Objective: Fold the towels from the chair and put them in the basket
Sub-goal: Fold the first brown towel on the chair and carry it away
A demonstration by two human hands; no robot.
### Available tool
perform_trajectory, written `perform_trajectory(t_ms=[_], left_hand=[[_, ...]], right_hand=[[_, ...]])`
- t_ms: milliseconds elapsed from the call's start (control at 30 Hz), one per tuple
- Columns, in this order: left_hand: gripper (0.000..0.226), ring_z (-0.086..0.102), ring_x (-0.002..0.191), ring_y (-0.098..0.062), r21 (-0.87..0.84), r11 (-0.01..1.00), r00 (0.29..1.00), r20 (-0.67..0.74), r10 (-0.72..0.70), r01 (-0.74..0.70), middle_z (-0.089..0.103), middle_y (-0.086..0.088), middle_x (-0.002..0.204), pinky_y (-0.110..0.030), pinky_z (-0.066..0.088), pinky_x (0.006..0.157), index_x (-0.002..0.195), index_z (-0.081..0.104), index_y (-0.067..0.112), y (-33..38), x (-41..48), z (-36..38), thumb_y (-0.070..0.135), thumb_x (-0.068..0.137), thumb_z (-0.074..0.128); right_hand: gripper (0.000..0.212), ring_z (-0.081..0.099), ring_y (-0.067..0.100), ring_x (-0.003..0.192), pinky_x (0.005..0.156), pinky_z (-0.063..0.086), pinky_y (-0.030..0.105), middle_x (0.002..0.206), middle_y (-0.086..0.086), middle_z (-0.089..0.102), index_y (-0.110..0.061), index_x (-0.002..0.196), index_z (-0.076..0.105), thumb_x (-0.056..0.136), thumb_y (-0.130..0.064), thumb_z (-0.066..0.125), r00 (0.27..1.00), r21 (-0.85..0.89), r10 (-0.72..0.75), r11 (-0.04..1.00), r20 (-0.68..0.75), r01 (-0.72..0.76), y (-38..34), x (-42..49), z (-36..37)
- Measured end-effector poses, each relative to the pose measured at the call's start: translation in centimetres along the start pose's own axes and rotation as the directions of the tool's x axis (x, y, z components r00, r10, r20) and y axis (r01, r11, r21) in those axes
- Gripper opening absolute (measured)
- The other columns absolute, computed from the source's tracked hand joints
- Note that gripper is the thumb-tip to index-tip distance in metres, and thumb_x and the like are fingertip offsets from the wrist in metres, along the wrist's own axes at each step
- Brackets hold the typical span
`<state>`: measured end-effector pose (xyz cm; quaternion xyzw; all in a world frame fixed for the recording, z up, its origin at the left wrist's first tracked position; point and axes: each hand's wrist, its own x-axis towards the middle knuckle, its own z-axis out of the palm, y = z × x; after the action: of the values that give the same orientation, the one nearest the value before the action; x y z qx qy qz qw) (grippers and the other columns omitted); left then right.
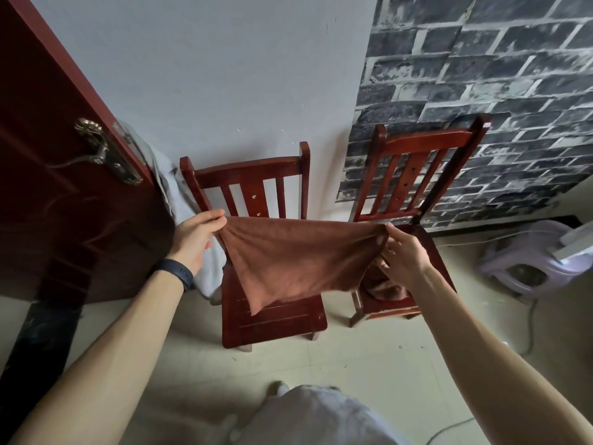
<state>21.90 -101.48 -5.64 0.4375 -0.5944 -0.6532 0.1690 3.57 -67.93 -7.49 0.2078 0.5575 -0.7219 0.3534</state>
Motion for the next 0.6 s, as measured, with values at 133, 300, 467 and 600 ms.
perform_trajectory(t_ms=[133, 300, 467, 600], left_hand=[[0.026, 0.062, 0.083, -0.01, -0.036, 0.997, 0.997, -0.029, 0.068, -0.069, 0.068, 0.004, 0.091, -0.013, 0.044, 0.064, 0.108, 0.073, 0.013, 0.6, -0.4, 0.9, 0.002, 0.084, 0.072], [0.038, 0.063, 0.098, -0.01, -0.01, 0.993, 0.992, -0.048, 0.116, -0.116, 0.067, 0.004, 0.1, -0.008, 0.049, 0.075, 0.118, 0.07, 0.012, 0.5, -1.3, 1.4, -0.002, 0.083, 0.07], [0.045, 0.061, 0.11, -0.013, 0.074, 0.992, 0.992, -0.062, 0.11, -0.105, 0.066, -0.004, 0.114, -0.03, 0.046, 0.105, 0.118, 0.071, 0.019, 0.0, -1.6, 0.3, -0.004, 0.08, 0.072], [0.05, 0.061, 0.105, -0.011, 0.262, 0.953, 0.988, 0.029, 0.151, -0.153, 0.065, -0.004, 0.113, -0.01, 0.047, 0.087, 0.125, 0.066, 0.016, -0.7, -2.2, -0.2, -0.007, 0.081, 0.07]], right_hand=[[0.014, 0.059, 0.014, 0.071, 0.062, 0.045, 0.029, 0.088, 0.0, 0.067, -0.026, 0.087, 0.064, 0.088, -0.014, 0.071, 0.929, -0.205, -0.33, 0.933, -0.169, 0.295, -0.8, 0.8, 0.0], [0.022, 0.069, 0.012, 0.092, 0.08, 0.056, 0.026, 0.101, -0.002, 0.072, -0.029, 0.101, 0.075, 0.093, -0.013, 0.062, 0.793, -0.588, -0.608, 0.656, -0.04, 0.473, -2.0, 0.6, 0.7], [0.024, 0.066, -0.004, 0.068, 0.063, 0.054, 0.011, 0.085, -0.012, 0.073, -0.035, 0.1, 0.075, 0.092, -0.015, 0.065, 0.722, -0.655, -0.692, 0.546, -0.002, 0.522, -2.3, -0.3, 1.1], [0.03, 0.065, 0.011, 0.06, 0.058, 0.058, 0.025, 0.077, -0.014, 0.072, -0.035, 0.111, 0.075, 0.092, -0.014, 0.066, 0.749, -0.633, -0.662, 0.573, 0.016, 0.52, -0.5, -0.4, 0.1]])
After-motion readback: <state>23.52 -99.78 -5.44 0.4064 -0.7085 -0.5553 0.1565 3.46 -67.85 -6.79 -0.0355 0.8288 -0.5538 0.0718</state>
